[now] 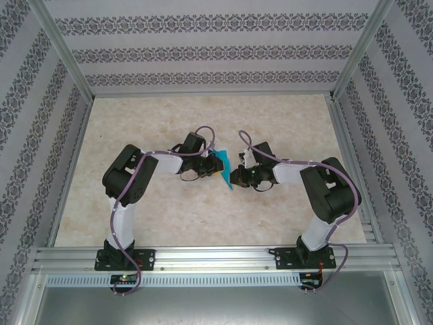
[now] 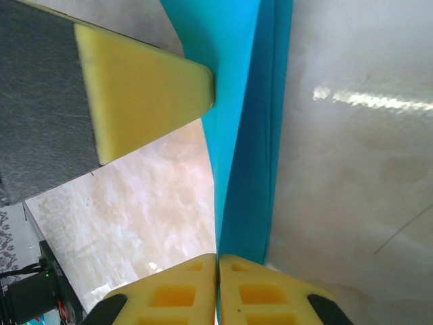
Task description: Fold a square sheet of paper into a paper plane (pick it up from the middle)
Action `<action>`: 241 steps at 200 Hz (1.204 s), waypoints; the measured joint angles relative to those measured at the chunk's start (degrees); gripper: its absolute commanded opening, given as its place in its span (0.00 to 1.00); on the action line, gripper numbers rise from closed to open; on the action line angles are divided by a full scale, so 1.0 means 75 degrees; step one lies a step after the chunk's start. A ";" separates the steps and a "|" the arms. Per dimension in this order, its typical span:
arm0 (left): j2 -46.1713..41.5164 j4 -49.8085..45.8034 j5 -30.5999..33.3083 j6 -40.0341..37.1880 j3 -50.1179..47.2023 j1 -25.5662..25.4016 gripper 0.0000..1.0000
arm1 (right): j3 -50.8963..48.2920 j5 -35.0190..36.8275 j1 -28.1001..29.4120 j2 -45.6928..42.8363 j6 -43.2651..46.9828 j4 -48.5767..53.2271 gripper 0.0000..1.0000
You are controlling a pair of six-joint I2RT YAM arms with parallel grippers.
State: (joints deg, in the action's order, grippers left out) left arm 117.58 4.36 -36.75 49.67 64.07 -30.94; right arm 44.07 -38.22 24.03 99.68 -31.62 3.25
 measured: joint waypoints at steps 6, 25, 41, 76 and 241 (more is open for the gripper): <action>0.0000 0.0000 0.0000 0.0000 0.0000 0.0000 0.15 | 0.0000 0.0003 0.0000 0.0041 0.0000 0.0003 0.08; 0.0000 0.0000 -0.0003 0.0000 0.0000 0.0000 0.16 | 0.0000 0.0029 0.0032 0.0198 0.0000 -0.0012 0.07; 0.0000 0.0000 -0.0003 0.0000 0.0000 0.0000 0.16 | 0.0000 0.0017 0.0082 0.0323 0.0000 -0.0096 0.07; -0.0012 0.0006 -0.0035 -0.0026 0.0000 0.0000 0.19 | 0.0003 -0.0009 0.0082 0.0353 0.0000 -0.0140 0.07; -0.0230 -0.0906 0.0047 -0.0583 0.0286 -0.0408 0.22 | 0.0262 0.0000 0.0082 0.0443 0.0227 0.0326 0.09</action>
State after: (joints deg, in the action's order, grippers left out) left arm 115.85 -2.44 -36.40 45.30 66.22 -34.00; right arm 46.04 -38.22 24.64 103.00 -29.91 5.69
